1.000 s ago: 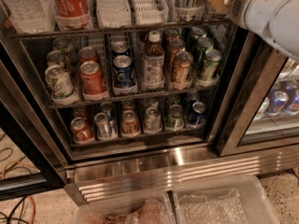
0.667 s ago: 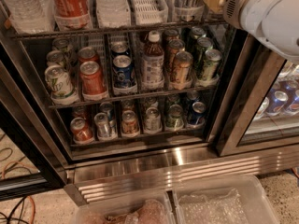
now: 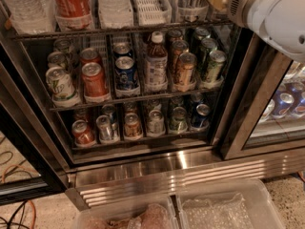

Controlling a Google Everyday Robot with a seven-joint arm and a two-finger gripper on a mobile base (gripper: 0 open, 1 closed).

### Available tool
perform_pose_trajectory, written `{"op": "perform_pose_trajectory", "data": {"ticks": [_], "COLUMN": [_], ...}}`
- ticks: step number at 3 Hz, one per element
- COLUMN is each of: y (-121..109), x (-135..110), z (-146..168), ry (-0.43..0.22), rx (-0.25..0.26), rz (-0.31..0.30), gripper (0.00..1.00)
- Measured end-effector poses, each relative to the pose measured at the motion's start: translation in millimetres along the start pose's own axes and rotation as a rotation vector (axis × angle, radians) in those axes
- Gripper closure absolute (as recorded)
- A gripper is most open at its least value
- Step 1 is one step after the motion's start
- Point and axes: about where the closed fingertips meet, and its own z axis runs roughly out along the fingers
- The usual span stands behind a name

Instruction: Pick blue plastic bottle from top shelf of fridge

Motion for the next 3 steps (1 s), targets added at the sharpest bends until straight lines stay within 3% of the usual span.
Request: {"op": "perform_pose_trajectory", "data": {"ticks": [1, 2, 3], "y": [0.0, 4.4, 4.3], "x": [0.0, 6.7, 4.0], "z": [0.0, -3.4, -3.4], "ry": [0.0, 0.01, 0.01], "rx": [0.0, -0.003, -0.003], "rz": [0.0, 0.005, 0.005], "gripper": [0.88, 1.0, 1.0]}}
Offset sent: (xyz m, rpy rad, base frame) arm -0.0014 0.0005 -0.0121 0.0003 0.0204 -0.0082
